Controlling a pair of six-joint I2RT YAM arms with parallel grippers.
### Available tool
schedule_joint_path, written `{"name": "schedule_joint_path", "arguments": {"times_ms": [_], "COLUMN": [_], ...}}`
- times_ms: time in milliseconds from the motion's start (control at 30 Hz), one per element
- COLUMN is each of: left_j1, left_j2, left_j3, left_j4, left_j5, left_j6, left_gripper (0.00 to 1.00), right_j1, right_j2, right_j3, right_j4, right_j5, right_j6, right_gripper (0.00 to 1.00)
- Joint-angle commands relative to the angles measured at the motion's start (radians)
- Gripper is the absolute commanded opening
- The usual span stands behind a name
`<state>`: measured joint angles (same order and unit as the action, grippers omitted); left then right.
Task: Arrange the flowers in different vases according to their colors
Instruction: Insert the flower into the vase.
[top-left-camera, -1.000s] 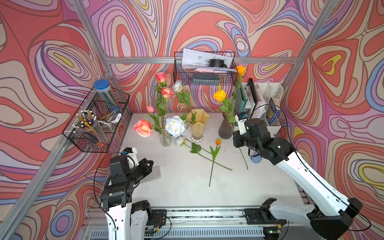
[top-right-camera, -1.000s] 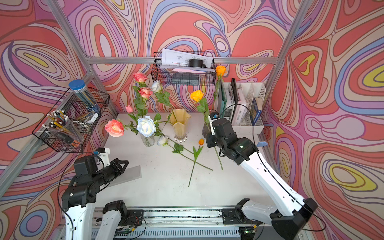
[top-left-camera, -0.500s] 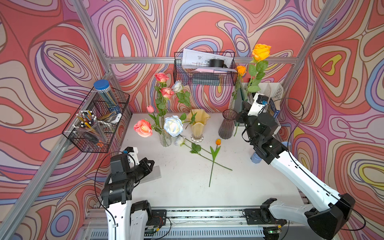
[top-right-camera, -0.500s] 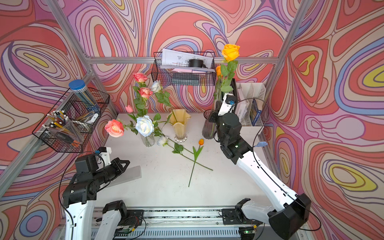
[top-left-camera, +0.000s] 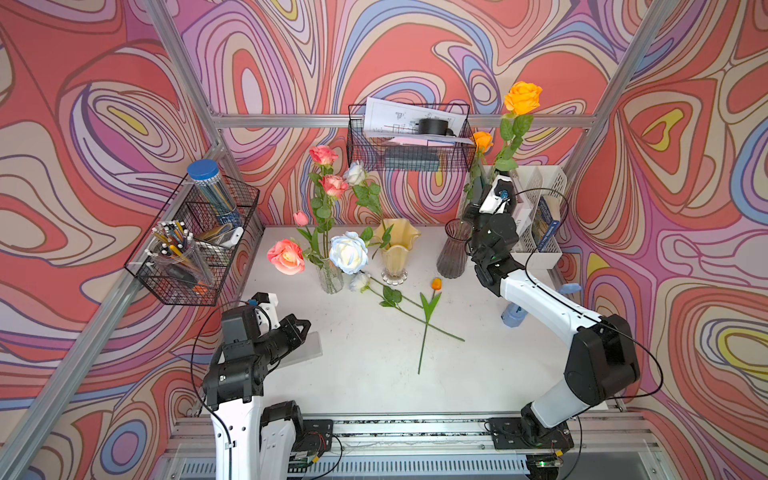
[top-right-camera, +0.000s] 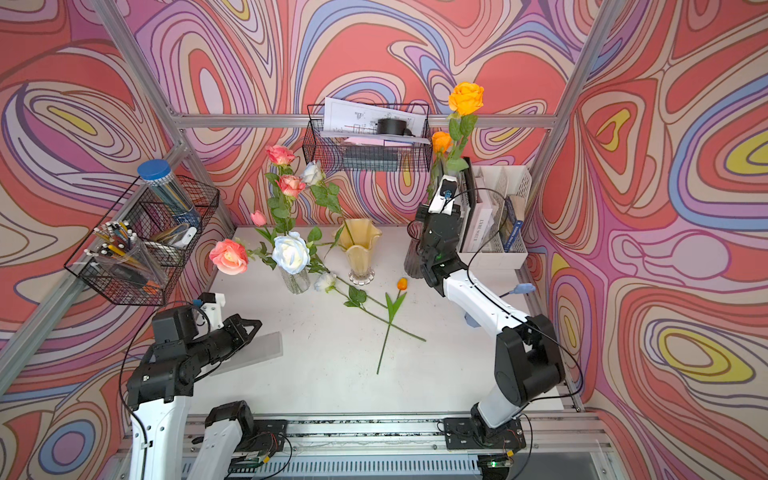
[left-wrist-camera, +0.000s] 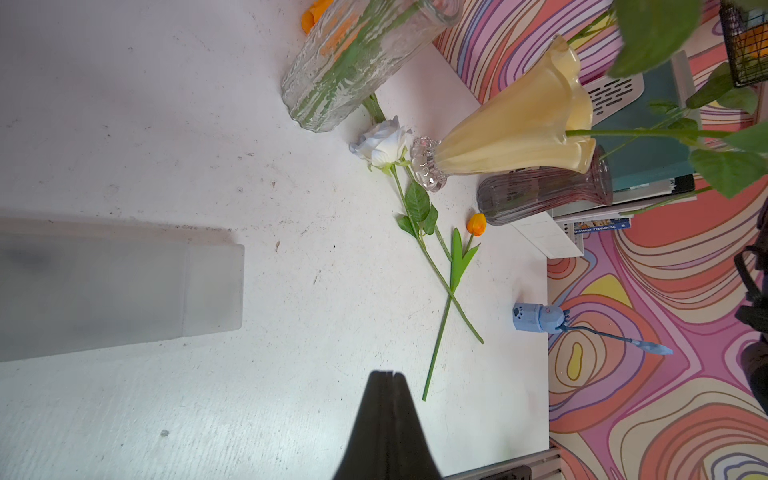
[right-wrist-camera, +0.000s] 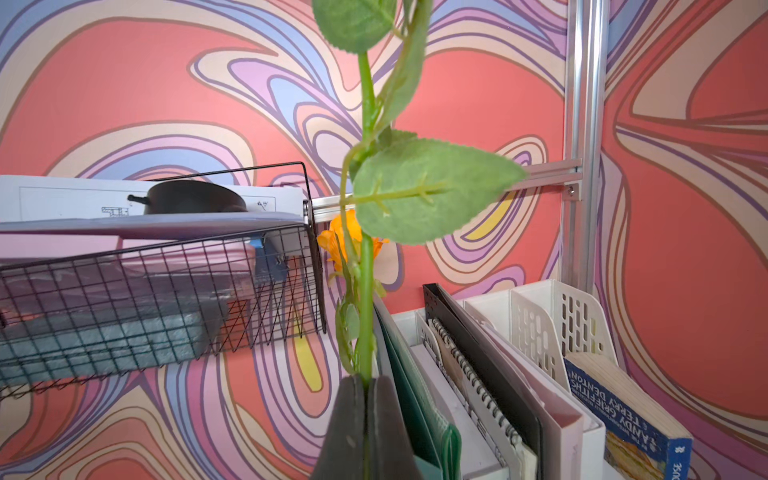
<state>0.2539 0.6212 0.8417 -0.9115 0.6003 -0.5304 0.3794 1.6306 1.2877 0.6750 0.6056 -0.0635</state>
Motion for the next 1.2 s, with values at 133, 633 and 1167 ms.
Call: {"name": "schedule_joint_path", "arguments": {"times_ms": [133, 633, 1167], "left_j1": [-0.005, -0.004, -0.022], "left_j2": [0.012, 0.030, 0.065], "left_j3": [-0.020, -0.026, -0.064], "left_j4": [0.032, 0.041, 0.049], "left_j5": [0.016, 0.032, 0.104], "left_j6": [0.017, 0.015, -0.027], "left_gripper": [0.00, 0.00, 0.00], "right_j1": [-0.050, -0.044, -0.033], "right_j2": [0.097, 0.197, -0.275], "right_j3": [0.075, -0.044, -0.238], "right_j4": [0.096, 0.092, -0.485], "right_j5": [-0.017, -0.152, -0.400], "right_j6": [-0.009, 0.138, 0.197], "right_gripper": [0.00, 0.41, 0.75]}}
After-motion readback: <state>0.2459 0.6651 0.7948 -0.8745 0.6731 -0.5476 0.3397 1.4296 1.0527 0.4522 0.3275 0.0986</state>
